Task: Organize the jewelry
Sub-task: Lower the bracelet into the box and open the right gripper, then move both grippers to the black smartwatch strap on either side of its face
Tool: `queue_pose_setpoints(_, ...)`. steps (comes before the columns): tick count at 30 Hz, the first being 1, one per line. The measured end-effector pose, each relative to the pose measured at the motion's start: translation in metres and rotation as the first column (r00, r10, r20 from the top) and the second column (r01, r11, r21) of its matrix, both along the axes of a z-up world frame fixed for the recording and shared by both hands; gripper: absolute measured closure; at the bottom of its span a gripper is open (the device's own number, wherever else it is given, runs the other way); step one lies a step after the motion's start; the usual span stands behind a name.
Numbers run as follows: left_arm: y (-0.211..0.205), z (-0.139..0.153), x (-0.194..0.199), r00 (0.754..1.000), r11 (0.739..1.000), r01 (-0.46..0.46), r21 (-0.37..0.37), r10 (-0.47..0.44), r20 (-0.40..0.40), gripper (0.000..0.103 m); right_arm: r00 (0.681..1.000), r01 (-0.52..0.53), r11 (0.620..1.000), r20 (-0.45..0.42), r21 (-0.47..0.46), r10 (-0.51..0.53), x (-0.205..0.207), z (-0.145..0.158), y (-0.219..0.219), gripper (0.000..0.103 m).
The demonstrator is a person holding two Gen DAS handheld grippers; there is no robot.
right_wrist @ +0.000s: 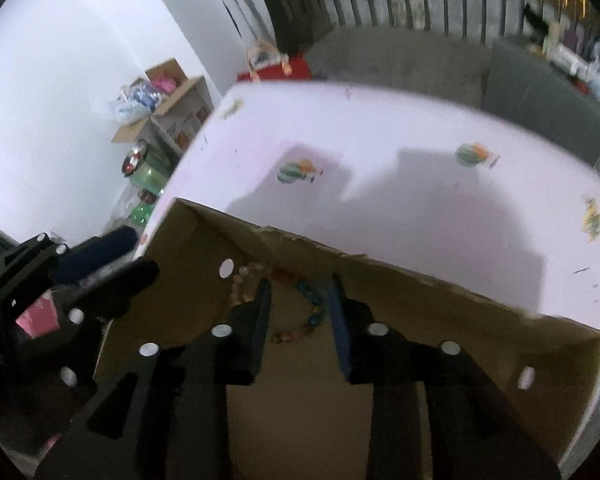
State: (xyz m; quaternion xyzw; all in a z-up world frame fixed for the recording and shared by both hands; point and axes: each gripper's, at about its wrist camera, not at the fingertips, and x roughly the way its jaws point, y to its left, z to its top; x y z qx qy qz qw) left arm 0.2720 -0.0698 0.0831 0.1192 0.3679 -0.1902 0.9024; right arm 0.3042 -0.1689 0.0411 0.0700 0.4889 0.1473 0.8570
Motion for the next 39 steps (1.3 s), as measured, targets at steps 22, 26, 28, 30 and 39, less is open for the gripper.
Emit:
queue_pose_setpoints(22,0.087,-0.003,-0.217,0.983,0.982,0.012,-0.190,0.024,0.184,0.071,0.890,0.243,0.969,0.409,-0.044,-0.204,-0.275,0.045,-0.053,0.062)
queue_pose_setpoints(26,0.078,-0.033,-0.230,0.990,0.981,0.041,-0.192,-0.015,0.138,0.070,0.893,0.304,0.952,0.358,-0.031,-0.273,-0.303,0.000,-0.060,0.062)
queue_pose_setpoints(28,0.071,-0.050,-0.227,0.994,0.980,0.051,-0.195,-0.032,0.100,0.070,0.898,0.327,0.945,0.320,-0.031,-0.300,-0.309,-0.022,-0.064,0.062)
queue_pose_setpoints(30,0.064,-0.068,-0.222,0.997,0.978,0.059,-0.202,-0.046,0.064,0.070,0.902,0.349,0.937,0.284,-0.032,-0.326,-0.307,-0.043,-0.067,0.062)
queue_pose_setpoints(39,0.044,-0.126,-0.204,0.996,0.985,0.082,-0.151,-0.086,-0.021,0.064,0.914,0.369,0.926,0.211,-0.076,-0.346,-0.293,-0.094,-0.070,0.062)
